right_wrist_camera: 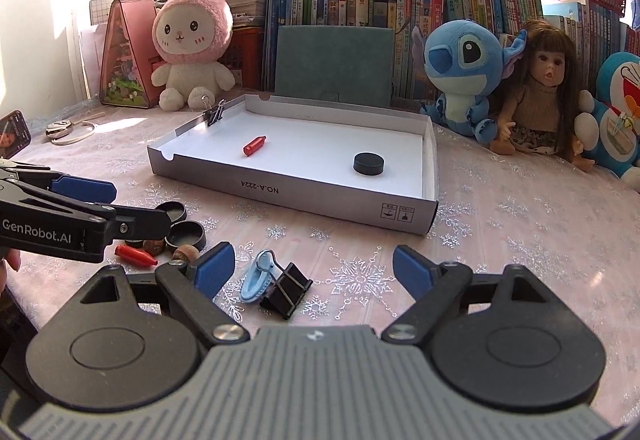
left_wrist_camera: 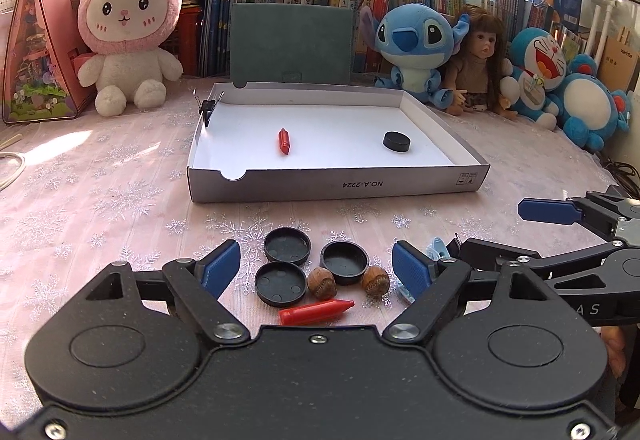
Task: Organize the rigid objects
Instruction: 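Withdraw both open tools from the tray toward the remaining objects, then grasp the black binder clip with the right tool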
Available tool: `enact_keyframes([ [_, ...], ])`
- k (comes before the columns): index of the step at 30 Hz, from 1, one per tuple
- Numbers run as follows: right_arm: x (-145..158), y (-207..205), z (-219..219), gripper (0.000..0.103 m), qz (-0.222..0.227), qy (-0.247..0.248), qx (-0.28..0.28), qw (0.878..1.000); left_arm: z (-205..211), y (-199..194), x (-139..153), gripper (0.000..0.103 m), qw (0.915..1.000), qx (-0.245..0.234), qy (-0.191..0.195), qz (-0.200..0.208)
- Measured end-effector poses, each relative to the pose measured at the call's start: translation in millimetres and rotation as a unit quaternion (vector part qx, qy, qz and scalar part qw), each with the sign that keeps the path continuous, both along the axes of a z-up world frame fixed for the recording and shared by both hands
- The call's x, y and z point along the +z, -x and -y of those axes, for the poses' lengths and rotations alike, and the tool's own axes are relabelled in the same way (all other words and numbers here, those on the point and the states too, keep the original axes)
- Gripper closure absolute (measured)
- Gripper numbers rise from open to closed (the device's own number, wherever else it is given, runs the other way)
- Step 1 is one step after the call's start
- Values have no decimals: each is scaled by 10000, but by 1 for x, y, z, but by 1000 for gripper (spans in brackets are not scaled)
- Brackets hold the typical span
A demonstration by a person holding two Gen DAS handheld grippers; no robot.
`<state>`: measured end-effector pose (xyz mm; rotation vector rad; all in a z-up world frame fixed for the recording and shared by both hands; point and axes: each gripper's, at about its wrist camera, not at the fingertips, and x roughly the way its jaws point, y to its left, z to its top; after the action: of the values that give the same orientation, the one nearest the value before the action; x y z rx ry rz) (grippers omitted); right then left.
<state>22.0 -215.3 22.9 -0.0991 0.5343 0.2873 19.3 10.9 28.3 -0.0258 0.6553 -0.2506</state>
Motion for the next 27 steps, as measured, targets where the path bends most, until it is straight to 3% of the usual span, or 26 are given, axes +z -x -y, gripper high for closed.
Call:
enact_keyframes([
  [8,-5,5,-1,11,8,105,49,9999,-6,15,-4,22,9999,-60,-92,-55],
  [17,-11,9,-6,12,70,444,123,9989,-6,24,-10,34,9995,-173,-170,-204],
  [22,-13,8,-5,13,55,582,81,9983,-4,25,-13,47,9994,-178,-200,-236],
  [27,-16,7,-3,13,14,731,10,9973,-5,23,-17,49,9992,-148,-255,-275],
])
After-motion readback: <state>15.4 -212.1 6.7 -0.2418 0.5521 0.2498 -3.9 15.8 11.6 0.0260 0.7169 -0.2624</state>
